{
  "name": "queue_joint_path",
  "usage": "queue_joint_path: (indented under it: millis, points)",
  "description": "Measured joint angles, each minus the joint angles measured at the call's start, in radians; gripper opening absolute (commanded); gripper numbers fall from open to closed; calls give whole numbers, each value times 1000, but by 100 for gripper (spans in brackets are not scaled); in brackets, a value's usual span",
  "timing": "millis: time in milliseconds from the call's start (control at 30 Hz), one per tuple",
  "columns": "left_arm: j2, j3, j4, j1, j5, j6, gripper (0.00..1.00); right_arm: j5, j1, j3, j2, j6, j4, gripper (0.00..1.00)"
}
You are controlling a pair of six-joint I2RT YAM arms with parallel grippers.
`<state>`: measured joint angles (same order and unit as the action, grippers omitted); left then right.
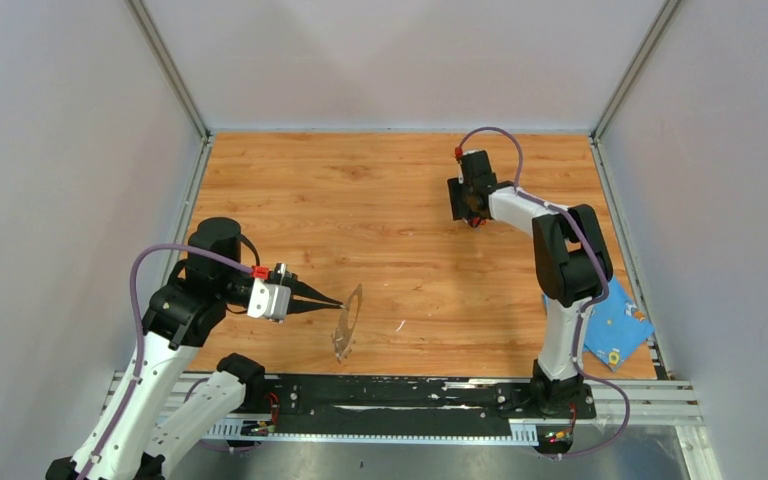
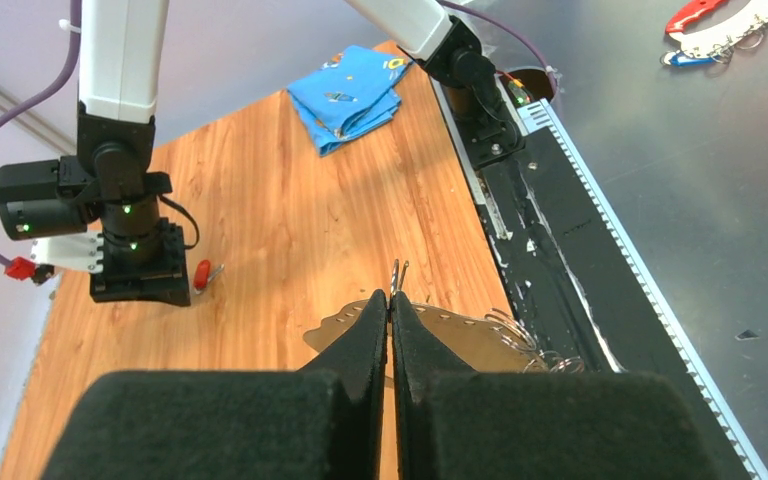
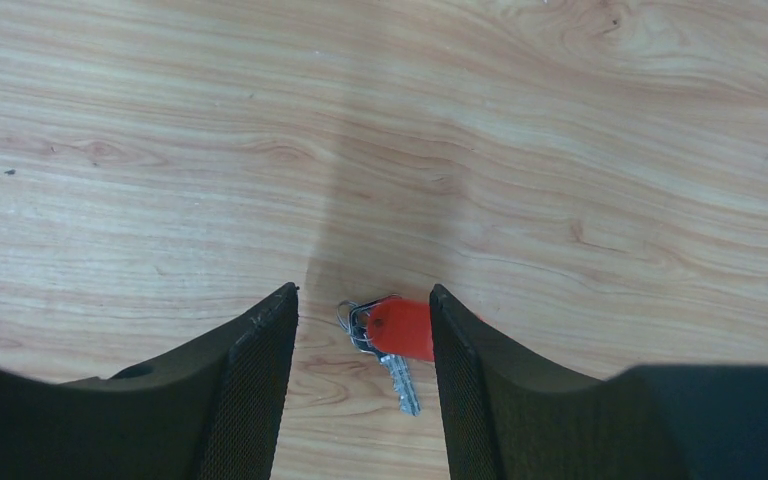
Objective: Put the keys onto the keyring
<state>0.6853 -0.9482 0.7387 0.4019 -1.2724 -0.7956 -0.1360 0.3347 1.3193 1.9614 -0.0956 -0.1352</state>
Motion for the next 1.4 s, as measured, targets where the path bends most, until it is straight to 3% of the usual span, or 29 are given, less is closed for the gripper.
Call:
queue_joint_path:
  millis: [333, 600, 800, 967, 1233, 1400]
  points:
    - [0, 0, 0, 0, 0, 0, 0, 232, -68, -1, 0, 37, -1, 39]
    - [0, 0, 0, 0, 0, 0, 0, 276, -95, -39, -3, 37, 16, 38]
    - [0, 0, 0, 0, 0, 0, 0, 289, -100, -40, -3, 36, 14, 29]
    - [0, 0, 0, 0, 0, 0, 0, 294, -100, -48, -8, 35, 16, 33]
    - [0, 0, 0, 0, 0, -1, 0, 293, -103, -76, -31, 29, 7, 1]
    - [0, -3, 1, 0, 0, 0, 0, 295, -106, -77, -31, 18, 3, 0]
